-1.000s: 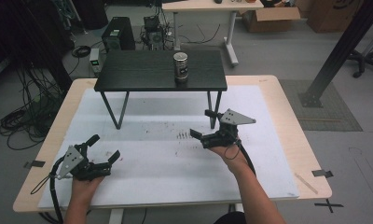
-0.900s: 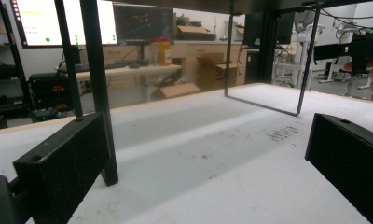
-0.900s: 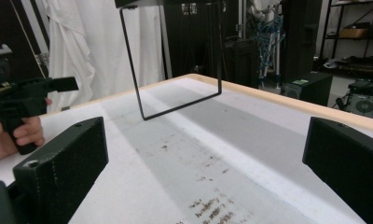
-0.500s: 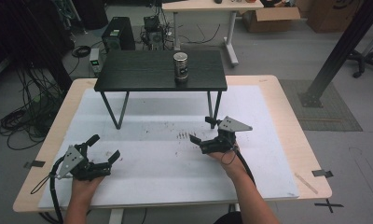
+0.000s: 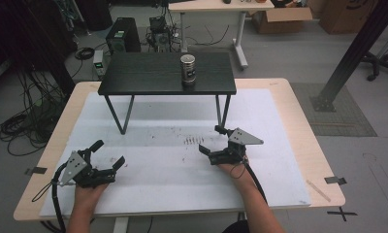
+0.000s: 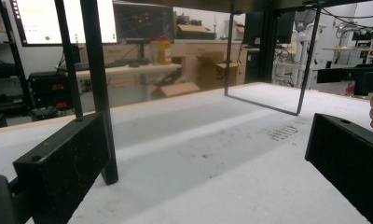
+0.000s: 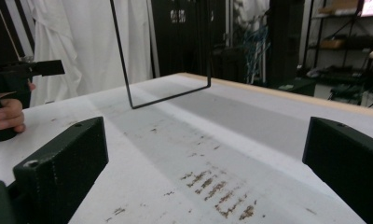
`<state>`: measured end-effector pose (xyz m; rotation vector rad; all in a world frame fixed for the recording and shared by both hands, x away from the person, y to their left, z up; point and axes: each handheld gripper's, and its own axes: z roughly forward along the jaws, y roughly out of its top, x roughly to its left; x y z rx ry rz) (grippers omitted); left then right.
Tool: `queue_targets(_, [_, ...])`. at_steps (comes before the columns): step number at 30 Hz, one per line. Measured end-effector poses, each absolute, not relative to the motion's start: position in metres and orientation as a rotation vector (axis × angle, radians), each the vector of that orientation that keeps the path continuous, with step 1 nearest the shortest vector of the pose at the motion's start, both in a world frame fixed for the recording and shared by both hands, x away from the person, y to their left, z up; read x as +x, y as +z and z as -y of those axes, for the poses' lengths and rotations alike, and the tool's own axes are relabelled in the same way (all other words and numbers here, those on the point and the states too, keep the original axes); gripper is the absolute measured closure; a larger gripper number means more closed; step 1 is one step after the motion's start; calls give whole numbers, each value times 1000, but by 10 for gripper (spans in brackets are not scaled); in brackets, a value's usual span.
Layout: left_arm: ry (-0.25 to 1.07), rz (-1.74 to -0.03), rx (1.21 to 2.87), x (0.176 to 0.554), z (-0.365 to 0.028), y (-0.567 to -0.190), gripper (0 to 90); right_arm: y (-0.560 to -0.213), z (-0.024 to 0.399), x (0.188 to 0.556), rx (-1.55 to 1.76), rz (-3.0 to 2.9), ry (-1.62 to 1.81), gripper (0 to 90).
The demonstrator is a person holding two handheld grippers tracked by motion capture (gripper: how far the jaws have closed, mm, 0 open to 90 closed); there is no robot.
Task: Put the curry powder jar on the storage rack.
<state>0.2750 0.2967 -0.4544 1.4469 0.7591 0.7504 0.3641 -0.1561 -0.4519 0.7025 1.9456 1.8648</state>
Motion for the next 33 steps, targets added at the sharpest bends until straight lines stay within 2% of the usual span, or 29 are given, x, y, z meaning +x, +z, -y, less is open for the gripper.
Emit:
queue_targets(6, [751,-759,1449,275,-296,-454,3,-454,154,352,591,-1868,1838,0])
queue_targets(33, [756,-755,1454,275,-296,-455,4,-455,155,351,594,-1863,1839,0])
